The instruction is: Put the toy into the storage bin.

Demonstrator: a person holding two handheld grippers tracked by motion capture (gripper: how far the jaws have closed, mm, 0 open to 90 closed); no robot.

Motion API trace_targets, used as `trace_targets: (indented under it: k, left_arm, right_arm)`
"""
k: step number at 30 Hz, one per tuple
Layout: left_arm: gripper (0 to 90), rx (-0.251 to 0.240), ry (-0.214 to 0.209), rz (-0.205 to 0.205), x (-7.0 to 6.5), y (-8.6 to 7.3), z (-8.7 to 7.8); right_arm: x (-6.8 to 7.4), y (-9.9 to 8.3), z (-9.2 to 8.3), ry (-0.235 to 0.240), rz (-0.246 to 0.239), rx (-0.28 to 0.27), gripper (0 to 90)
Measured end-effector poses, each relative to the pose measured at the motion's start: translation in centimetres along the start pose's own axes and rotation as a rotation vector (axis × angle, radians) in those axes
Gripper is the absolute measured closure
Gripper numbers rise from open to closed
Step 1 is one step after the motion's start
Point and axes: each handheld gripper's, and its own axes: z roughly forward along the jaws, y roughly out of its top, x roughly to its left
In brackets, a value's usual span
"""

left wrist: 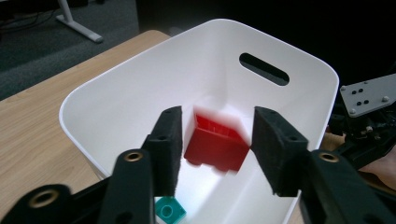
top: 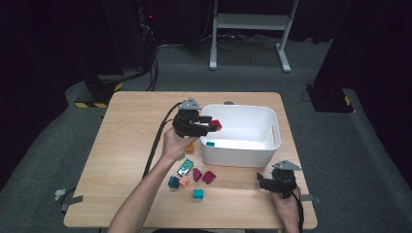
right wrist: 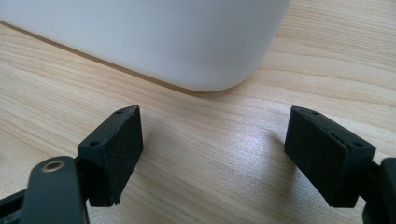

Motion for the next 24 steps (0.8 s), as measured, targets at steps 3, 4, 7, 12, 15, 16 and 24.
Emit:
trace_targets:
  k: [3,4,7,12,15,16,24]
  left_arm:
    - [45.9,-0.008,-0.001,-0.001,0.0,0.0,-0.2]
    - [44.5,-0.01,0.0,0.002,0.0,0.0,-0.3]
    - [42.2,-0.023,0.008,0.003,0.0,0.0,-0.8]
    - [38.5,-0.032,0.058,0.007,0.0,-0.5,-1.6]
    - [38.4,-0.021,0.08,0.005,0.3,-1.0,-2.0]
    - [38.4,-0.02,0.085,0.004,0.4,-1.2,-2.2]
    - [37.3,-0.028,0.13,-0.024,1.2,-3.4,-4.3]
  right_arm:
    - [0.0,0.0,0.0,0.0,0.0,0.0,19.2]
    - [0.0,0.0,0.0,0.0,0.0,0.0,19.1]
    - [0.0,0.0,0.0,0.0,0.0,0.0,19.1]
    - [0.0,0.0,0.0,0.0,0.0,0.0,19.1]
    - [0.0,0.0,0.0,0.0,0.0,0.0,19.1]
    - [0.0,0.0,0.0,0.0,0.0,0.0,19.1]
    - [0.0,0.0,0.0,0.0,0.0,0.0,19.1]
